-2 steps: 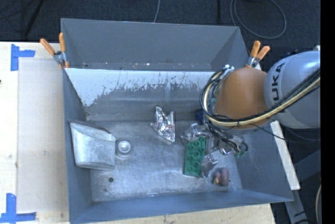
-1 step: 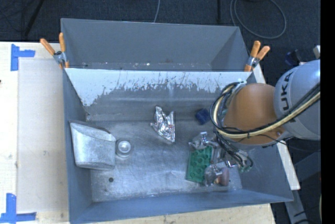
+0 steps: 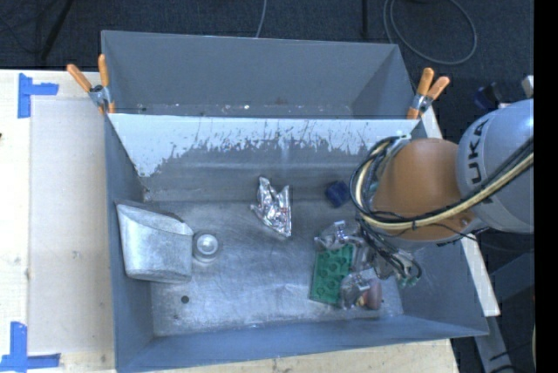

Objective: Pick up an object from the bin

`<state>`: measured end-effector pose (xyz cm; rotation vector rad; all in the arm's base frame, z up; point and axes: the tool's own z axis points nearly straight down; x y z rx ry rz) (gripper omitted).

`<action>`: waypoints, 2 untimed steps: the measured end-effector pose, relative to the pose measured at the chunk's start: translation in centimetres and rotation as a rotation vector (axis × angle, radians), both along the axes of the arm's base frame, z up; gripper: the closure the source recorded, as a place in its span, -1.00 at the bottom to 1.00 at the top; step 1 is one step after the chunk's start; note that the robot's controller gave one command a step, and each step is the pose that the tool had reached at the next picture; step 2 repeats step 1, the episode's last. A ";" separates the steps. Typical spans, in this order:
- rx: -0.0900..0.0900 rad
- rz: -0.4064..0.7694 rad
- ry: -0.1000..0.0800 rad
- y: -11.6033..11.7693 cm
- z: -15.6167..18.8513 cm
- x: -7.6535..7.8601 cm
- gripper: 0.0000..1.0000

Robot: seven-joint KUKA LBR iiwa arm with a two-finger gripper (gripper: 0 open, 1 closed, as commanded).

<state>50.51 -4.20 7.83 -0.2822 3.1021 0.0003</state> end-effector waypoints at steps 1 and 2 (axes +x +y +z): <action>-0.006 0.157 0.020 -2.7 12.7 -1.2 1.00; -0.006 0.157 0.020 -2.7 12.7 -1.2 1.00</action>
Offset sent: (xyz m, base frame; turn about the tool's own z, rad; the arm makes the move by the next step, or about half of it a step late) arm -0.0131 -0.0265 0.1241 -0.1584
